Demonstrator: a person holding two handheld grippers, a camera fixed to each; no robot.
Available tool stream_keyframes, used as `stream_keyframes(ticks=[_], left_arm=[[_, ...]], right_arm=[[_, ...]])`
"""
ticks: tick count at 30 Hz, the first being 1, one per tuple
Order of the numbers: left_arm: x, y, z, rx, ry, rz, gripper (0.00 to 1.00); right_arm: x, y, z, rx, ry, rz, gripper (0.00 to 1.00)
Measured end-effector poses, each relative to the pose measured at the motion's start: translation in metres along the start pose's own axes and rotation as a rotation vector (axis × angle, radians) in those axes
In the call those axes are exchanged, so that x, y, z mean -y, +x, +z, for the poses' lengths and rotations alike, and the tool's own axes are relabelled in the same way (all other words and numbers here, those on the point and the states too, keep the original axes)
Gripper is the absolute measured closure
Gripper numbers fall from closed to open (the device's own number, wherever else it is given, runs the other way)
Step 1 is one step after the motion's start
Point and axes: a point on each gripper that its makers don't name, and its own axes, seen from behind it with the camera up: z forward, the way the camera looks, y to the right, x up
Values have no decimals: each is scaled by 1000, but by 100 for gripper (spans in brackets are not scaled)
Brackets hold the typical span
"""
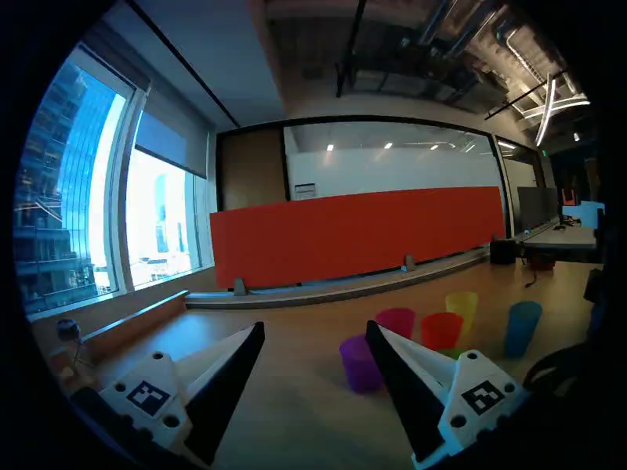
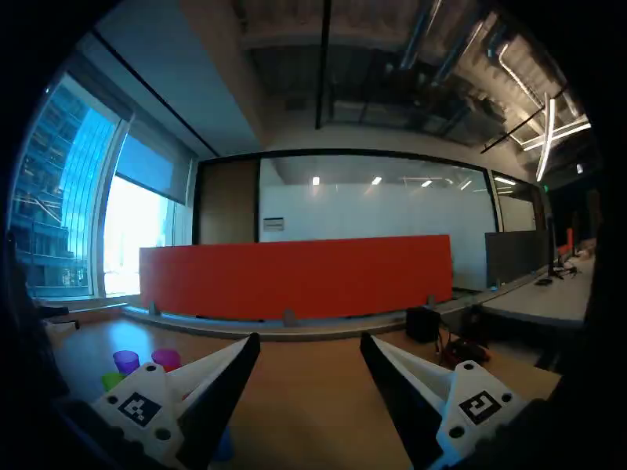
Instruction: Pour water
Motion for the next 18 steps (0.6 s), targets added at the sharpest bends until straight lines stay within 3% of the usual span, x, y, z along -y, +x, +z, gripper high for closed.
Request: stream_keyframes(ticks=[18], left_arm=[[12, -30, 2, 9, -16, -77, 4]], right_arm=[[7, 3, -3, 9, -13, -31, 1]])
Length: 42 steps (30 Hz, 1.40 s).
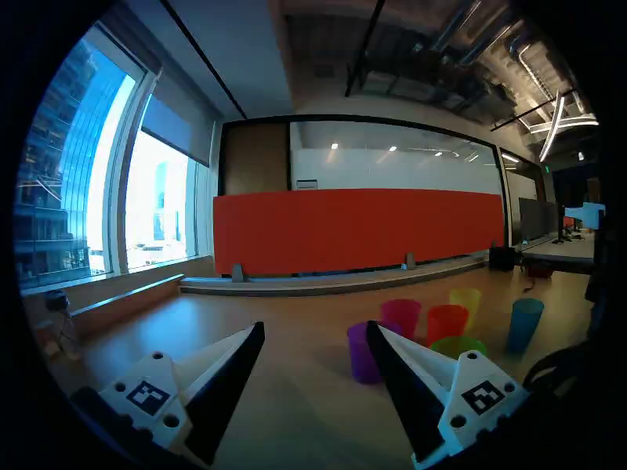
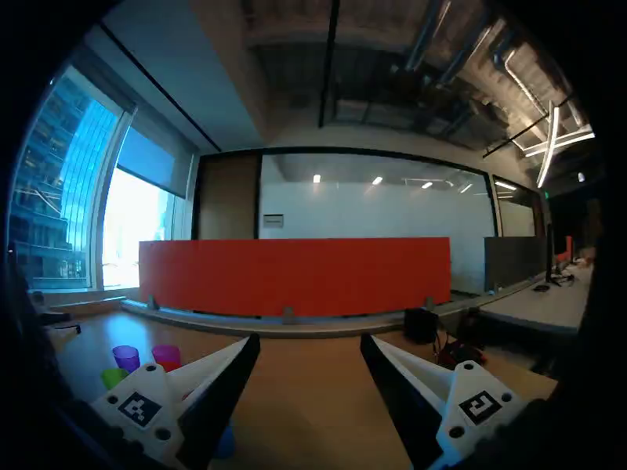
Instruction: Pour water
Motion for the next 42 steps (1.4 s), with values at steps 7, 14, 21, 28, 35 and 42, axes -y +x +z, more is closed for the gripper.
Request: stream_keyframes(ticks=[7, 14, 21, 28, 35, 42], left_arm=[[6, -5, 3, 5, 6, -7, 4], [10, -5, 5, 9, 9, -23, 4], [9, -7, 8, 18, 1, -33, 4], [11, -7, 8, 19, 2, -33, 4], [14, -8, 8, 19, 9, -33, 4], [14, -8, 8, 19, 9, -33, 4]], right_arm=[[3, 3, -1, 1, 1, -2, 1], [7, 5, -1, 0, 3, -11, 1], [7, 8, -2, -3, 3, -9, 1], [5, 8, -1, -4, 2, -8, 1], [3, 8, -1, -4, 1, -4, 1], [5, 11, -2, -9, 5, -5, 1]])
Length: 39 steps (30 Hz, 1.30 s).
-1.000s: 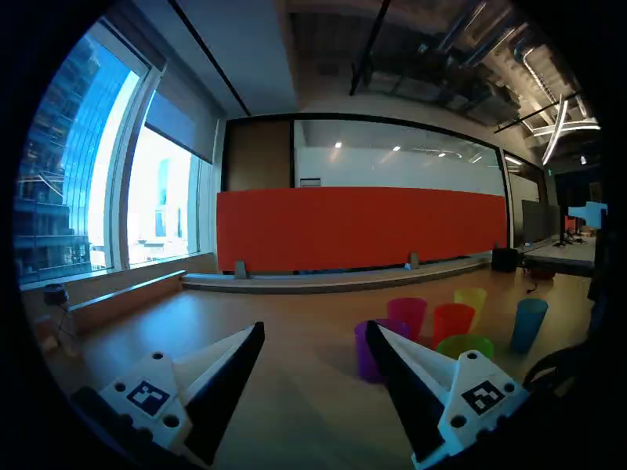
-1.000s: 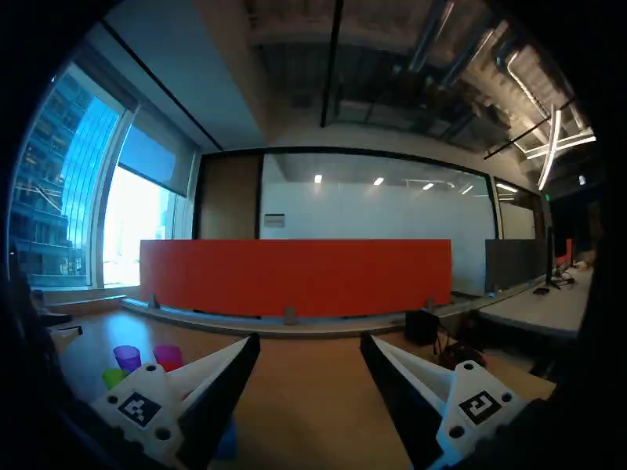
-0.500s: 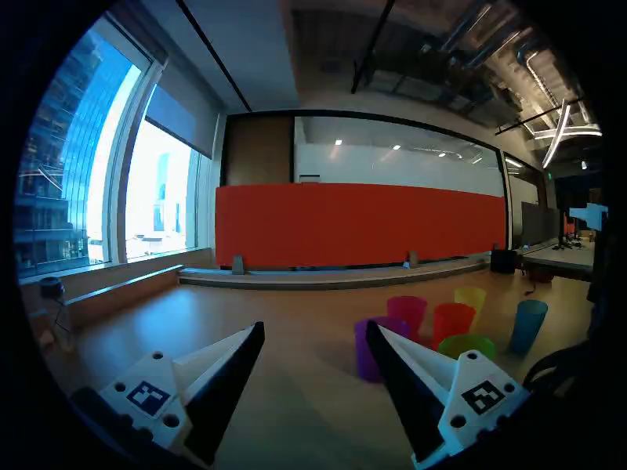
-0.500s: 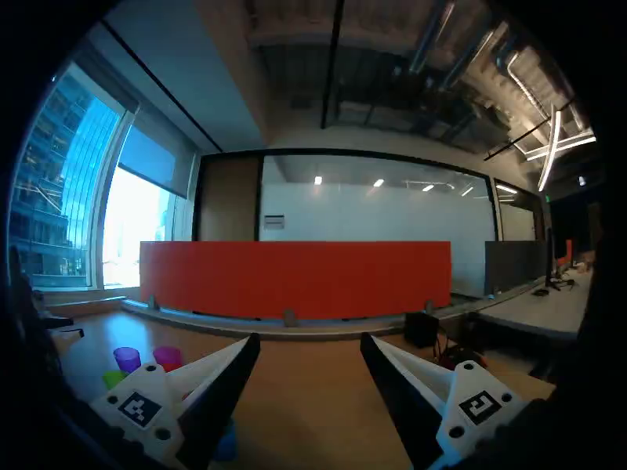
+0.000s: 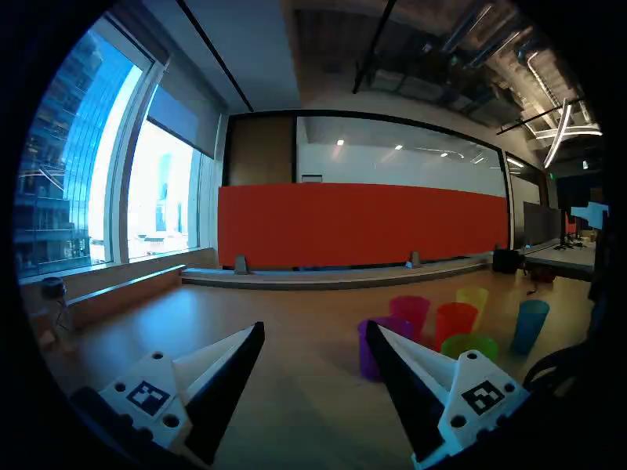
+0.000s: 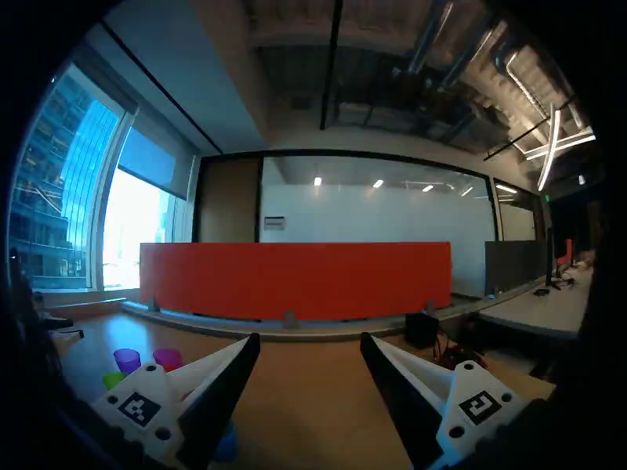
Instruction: Pour water
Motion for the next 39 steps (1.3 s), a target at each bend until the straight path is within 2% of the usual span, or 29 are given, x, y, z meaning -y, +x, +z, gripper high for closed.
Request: stream_keyframes(ticks=[15, 24, 33, 39], left_arm=[[0, 0, 1, 1, 0, 1, 4], [0, 0, 0, 1, 0, 1, 4], [0, 0, 0, 1, 0, 1, 4], [0, 0, 0, 1, 0, 1, 4]], right_arm=[[-1, 0, 0, -9, -4, -4, 1], [-10, -11, 0, 1, -18, -28, 1], [-5, -28, 10, 0, 7, -50, 1], [1, -37, 17, -13, 28, -35, 1]])
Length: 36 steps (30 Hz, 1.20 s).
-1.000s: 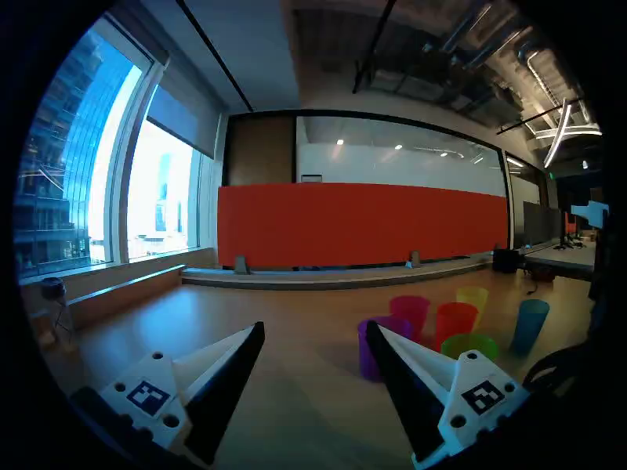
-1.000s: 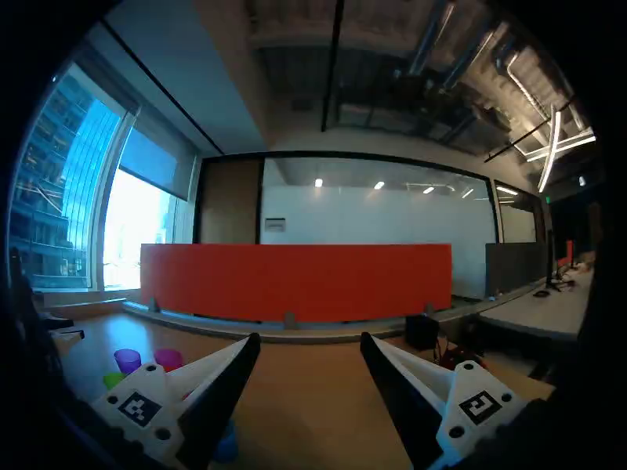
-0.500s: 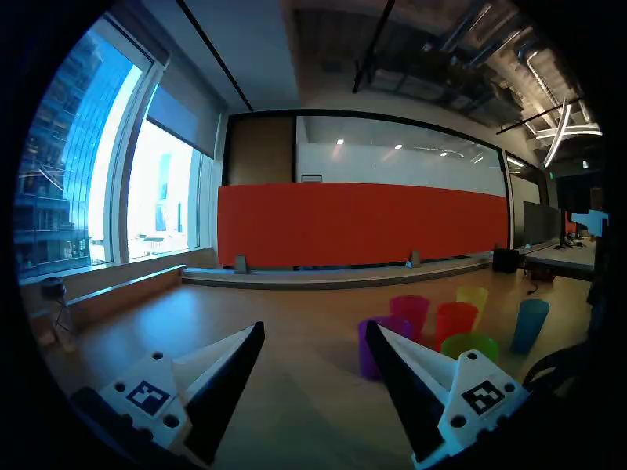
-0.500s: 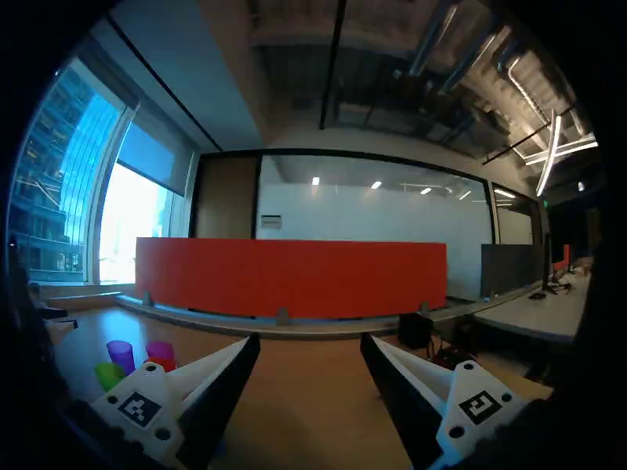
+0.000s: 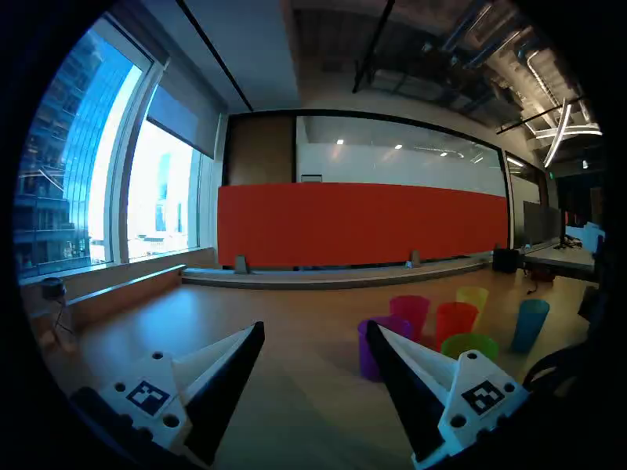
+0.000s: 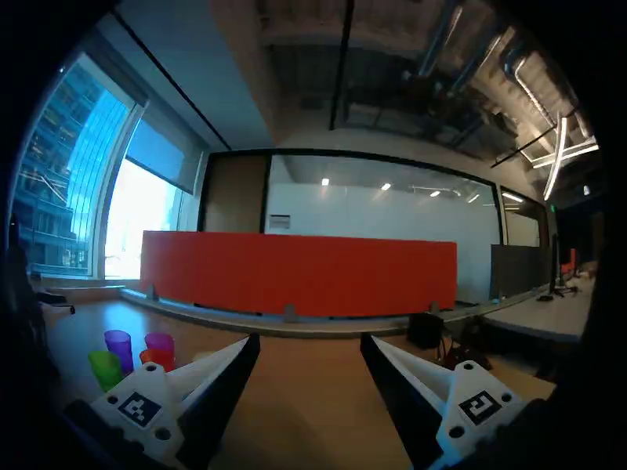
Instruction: Pour water
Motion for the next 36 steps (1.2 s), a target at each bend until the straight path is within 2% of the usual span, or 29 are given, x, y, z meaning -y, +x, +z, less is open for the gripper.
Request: stream_keyframes(ticks=[8, 15, 27, 36], left_arm=[[0, 0, 1, 0, 0, 0, 4], [0, -1, 1, 0, 0, 0, 4], [0, 0, 1, 0, 0, 0, 4], [-1, 0, 1, 0, 0, 0, 4]], right_arm=[[-3, -23, 7, 9, -7, 5, 1], [-11, -38, 10, 24, -13, 41, 1], [-12, -61, 14, 60, -12, 23, 1], [-14, -69, 16, 92, -18, 33, 1]])
